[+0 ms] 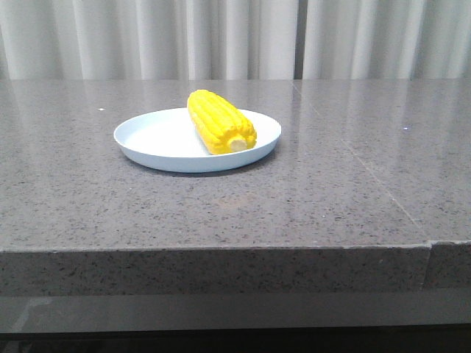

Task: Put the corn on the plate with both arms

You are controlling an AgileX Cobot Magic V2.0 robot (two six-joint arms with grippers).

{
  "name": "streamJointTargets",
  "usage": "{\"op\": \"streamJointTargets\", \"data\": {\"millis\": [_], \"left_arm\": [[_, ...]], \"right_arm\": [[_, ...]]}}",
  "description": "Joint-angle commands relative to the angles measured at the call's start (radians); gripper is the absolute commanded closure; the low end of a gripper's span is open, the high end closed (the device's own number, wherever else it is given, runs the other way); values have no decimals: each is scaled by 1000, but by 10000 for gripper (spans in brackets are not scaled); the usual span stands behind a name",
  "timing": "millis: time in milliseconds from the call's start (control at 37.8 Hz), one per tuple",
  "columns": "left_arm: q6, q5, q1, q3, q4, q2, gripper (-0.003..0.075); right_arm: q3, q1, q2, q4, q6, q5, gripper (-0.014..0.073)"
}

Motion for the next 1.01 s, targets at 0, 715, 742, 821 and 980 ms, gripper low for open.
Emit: {"op": "streamJointTargets", "data": {"millis": [0, 715, 742, 821, 980], "left_arm": [[-1, -68, 1, -24, -8, 15, 741], [-1, -68, 1, -24, -8, 15, 741], [-1, -68, 1, -24, -8, 15, 741], [-1, -68, 1, -24, -8, 15, 741], [-1, -70, 1, -24, -8, 15, 741]], "right_arm": [[3, -4, -73, -9, -11, -91, 592], [15, -4, -125, -9, -11, -89, 592], [15, -4, -125, -9, -11, -89, 592], [15, -4, -125, -9, -11, -89, 592], [15, -4, -125, -9, -11, -89, 592]]}}
